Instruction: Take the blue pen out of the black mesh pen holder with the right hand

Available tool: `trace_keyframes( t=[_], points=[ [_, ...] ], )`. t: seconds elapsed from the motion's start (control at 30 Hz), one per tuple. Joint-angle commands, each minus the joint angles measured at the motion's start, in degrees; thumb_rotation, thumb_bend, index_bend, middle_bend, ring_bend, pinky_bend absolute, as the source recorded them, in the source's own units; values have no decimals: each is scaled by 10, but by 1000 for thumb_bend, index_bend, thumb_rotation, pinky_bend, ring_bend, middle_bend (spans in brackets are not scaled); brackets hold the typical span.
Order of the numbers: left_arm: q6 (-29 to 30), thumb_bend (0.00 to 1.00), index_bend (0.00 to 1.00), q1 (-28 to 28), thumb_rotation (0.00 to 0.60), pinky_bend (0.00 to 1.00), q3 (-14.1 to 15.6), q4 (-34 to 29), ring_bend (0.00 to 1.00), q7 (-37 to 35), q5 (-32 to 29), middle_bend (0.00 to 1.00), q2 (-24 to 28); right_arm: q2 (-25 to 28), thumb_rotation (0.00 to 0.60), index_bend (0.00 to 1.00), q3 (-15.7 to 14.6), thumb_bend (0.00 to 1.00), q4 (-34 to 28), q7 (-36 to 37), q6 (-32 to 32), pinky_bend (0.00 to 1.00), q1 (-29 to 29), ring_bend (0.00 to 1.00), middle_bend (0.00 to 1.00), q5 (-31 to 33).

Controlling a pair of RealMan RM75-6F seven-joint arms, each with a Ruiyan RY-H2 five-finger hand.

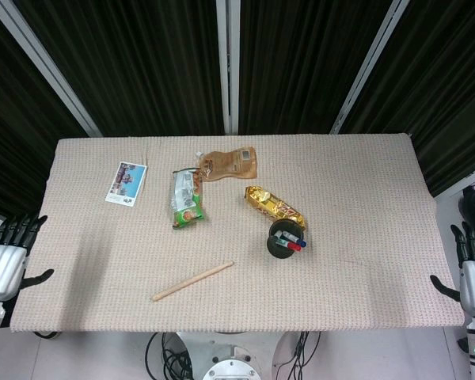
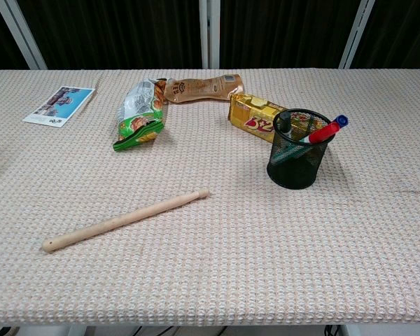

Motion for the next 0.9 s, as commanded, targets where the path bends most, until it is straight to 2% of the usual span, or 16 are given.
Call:
trace_keyframes(
  t=[0.03, 0.23, 0.37, 0.6, 0.9],
  points=[
    [-4, 106, 42, 0, 600, 0, 2, -1, 0, 2, -1, 0, 0, -2, 600, 0, 0, 74, 0, 2, -7, 0, 0, 0, 0, -4],
    [-7, 106, 42, 0, 600, 0, 4, -4, 0, -3, -3, 0, 2, 0, 600, 0, 6, 74, -3, 7, -7, 0, 2, 0, 0, -24],
    [-9, 106, 42, -3, 600, 0, 3, -5, 0, -5, -3, 0, 4, 6, 600, 0, 14, 75, -28, -5, -19, 0, 20, 0, 0, -44],
    [-13, 106, 42, 0, 600, 0, 6, 1, 0, -17, -7, 0, 3, 14, 600, 27, 29, 87, -105, -73, -107, 0, 93, 0, 0, -71],
    [-13, 107, 42, 1, 600, 0, 8, 0, 0, -14, -7, 0, 0, -28, 600, 142, 49, 130, -167, -180, -195, 0, 174, 0, 0, -78]
  ],
)
